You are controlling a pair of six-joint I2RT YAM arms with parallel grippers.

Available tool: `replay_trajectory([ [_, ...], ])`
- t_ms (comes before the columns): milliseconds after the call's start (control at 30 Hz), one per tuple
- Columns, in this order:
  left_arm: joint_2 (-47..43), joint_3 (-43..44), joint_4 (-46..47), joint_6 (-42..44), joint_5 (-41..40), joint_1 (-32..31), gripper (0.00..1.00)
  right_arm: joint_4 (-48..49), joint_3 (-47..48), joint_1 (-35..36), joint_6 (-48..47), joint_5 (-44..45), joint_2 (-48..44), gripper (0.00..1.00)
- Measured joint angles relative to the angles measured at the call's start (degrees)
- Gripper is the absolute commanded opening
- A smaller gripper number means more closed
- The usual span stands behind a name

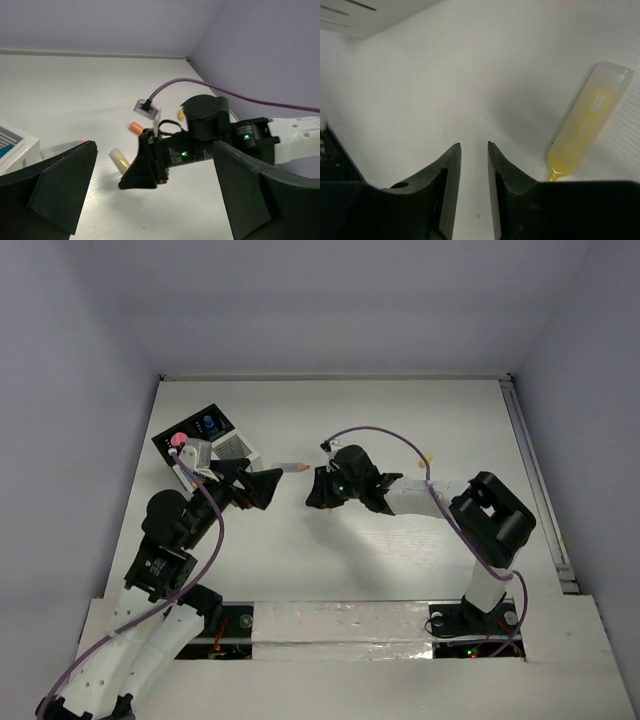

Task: Sort the stationery into containers
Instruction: Pick up the pen from the center of the board.

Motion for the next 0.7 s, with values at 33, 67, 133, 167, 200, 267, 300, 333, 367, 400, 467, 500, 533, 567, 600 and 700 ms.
replay_trajectory([
  [33, 0.15, -0.55, 0.76, -0.68, 0.72, 0.00, 0.99, -0.28, 0.00, 0.13, -0.02, -0.02, 0.87, 0.38],
  [67, 0.28, -1.11, 1.60, -1.44, 1.27, 0.00, 0.99, -0.42, 0.02, 0.26, 0.04, -0.04, 1.90, 0.43],
  [133, 0.66, -2.58, 3.21, -2.86, 2.45, 0.00, 0.99, -0.66, 0.02, 0.28, 0.17, -0.07, 3.58, 0.47],
  [167, 0.94, -3.43, 3.89, -3.54, 3.02, 0.00, 0.99, -1.03, 0.02, 0.22, 0.35, -0.02, 4.37, 0.48],
  [200, 1.27, -4.13, 4.22, -4.20, 3.45, 0.00, 0.99, -1.44, 0.02, 0.15, 0.42, 0.09, 4.94, 0.48],
  [267, 2.05, -5.55, 4.90, -5.31, 4.15, 0.00, 0.99, -1.68, -0.04, -0.42, 0.79, 0.09, 5.35, 0.48],
  [300, 2.40, -6.25, 5.22, -5.79, 4.42, 0.00, 0.99, -1.68, -0.11, -0.68, 0.83, 0.11, 5.33, 0.48],
  [333, 2.69, -6.93, 5.64, -6.29, 4.76, 0.00, 0.99, -1.66, -0.35, -1.09, 1.01, 0.15, 5.31, 0.48],
  [367, 2.89, -7.48, 6.05, -6.69, 4.98, 0.00, 0.99, -1.55, -0.63, -1.66, 1.03, 0.33, 5.18, 0.47],
  [400, 3.13, -7.91, 6.23, -7.06, 5.18, 0.00, 0.99, -1.62, -0.96, -2.14, 1.07, 0.35, 4.90, 0.47],
  [467, 3.58, -8.52, 6.93, -7.67, 5.55, 0.00, 0.99, -2.05, -2.08, -3.23, 1.03, 1.16, 3.80, 0.47],
  [500, 3.93, -8.61, 7.32, -7.89, 5.81, 0.00, 0.99, -2.51, -2.49, -3.69, 0.96, 1.73, 3.19, 0.47],
  [533, 4.17, -8.66, 7.65, -8.11, 5.99, 0.00, 0.99, -3.23, -2.82, -4.09, 0.79, 2.47, 2.60, 0.47],
  [567, 4.35, -8.76, 8.13, -8.31, 6.21, 0.00, 0.99, -4.13, -2.99, -4.50, 0.55, 3.39, 2.08, 0.48],
  [600, 4.57, -8.92, 8.66, -8.52, 6.36, 0.00, 0.99, -4.76, -3.17, -4.92, 0.31, 4.26, 1.62, 0.48],
  [700, 4.92, -9.51, 10.45, -9.25, 6.80, 0.00, 0.99, -5.99, -3.52, -6.67, -0.26, 6.12, 0.72, 0.54],
])
